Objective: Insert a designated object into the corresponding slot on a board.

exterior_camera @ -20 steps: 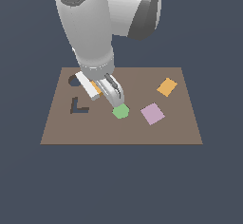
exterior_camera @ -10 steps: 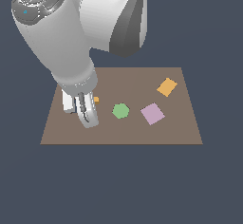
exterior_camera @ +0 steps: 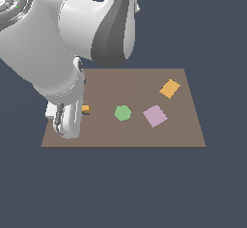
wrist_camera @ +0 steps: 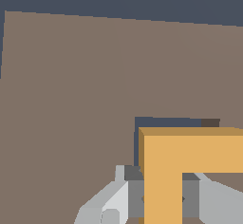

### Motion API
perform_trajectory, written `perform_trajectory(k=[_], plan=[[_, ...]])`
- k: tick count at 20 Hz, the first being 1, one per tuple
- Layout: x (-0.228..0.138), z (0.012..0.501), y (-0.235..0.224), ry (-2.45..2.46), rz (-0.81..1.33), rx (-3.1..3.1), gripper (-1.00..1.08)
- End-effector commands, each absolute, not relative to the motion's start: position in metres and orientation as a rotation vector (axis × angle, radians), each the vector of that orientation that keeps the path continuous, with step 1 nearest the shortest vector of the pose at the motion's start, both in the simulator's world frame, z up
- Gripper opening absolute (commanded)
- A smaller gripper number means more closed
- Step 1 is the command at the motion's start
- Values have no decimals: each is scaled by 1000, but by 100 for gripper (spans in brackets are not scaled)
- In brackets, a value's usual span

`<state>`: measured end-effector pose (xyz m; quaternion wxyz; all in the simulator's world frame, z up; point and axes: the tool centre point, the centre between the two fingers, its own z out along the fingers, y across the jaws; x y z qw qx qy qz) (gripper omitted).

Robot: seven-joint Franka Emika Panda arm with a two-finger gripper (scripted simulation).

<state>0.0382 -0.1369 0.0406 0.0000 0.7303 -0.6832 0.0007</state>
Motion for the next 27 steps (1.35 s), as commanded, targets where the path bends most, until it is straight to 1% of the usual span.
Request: perform_trajectory(k=[1,12,17,18,27], plan=[[41,41,-141,-2177,2,2265,-100],[40,40,-142,-2178,2,2263,-100],[40,31,-141,-2175,1,2267,-100],[40,31,-141,-2175,1,2267,100],[40,31,-141,-2175,1,2267,100]])
